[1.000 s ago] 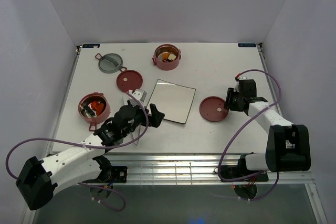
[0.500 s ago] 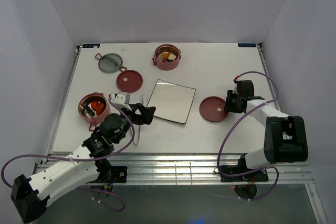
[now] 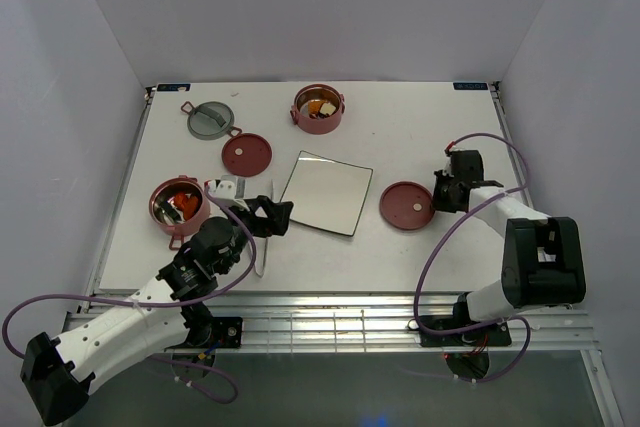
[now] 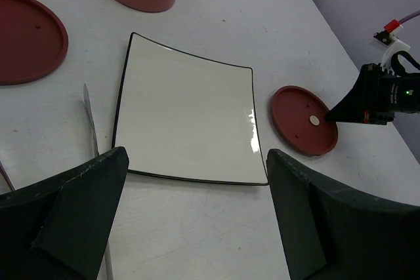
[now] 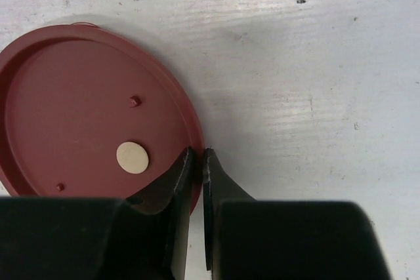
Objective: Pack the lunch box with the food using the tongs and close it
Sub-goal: Pick up the box lid from the center of the board.
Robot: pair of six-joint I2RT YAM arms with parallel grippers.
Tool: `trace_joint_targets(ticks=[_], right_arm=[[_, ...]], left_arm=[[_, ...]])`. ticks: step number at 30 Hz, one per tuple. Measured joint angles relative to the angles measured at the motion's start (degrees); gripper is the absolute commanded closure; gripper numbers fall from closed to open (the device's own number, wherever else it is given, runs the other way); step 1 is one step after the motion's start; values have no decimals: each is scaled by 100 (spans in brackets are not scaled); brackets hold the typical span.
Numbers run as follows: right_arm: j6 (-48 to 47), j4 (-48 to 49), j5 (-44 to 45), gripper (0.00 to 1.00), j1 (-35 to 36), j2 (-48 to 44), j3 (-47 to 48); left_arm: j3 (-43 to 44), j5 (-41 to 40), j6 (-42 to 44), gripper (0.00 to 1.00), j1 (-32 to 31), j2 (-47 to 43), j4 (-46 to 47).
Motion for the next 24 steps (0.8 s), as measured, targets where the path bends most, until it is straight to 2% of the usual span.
trace_joint_targets(ticks=[6, 10, 13, 18, 21, 24], right_arm=[[-2, -142, 26, 92, 0, 109, 302], [-2, -511, 68, 92, 22, 109, 831], [42, -656, 26, 92, 76, 105, 1423], [297, -422, -544, 92, 203, 201, 2387], [450, -221, -750, 92, 404, 734, 3320], [529, 7, -732, 92, 734, 1644, 4544]], left_arm=[[0, -109, -35, 4, 0, -15, -42], [-9, -190, -79, 4, 0, -111, -90], [-37, -247, -120, 4, 0, -251, -125], [-177, -299, -190, 4, 0, -592, -144], [-289, -323, -210, 4, 0, -708, -120], [-297, -321, -214, 4, 0, -603, -96]])
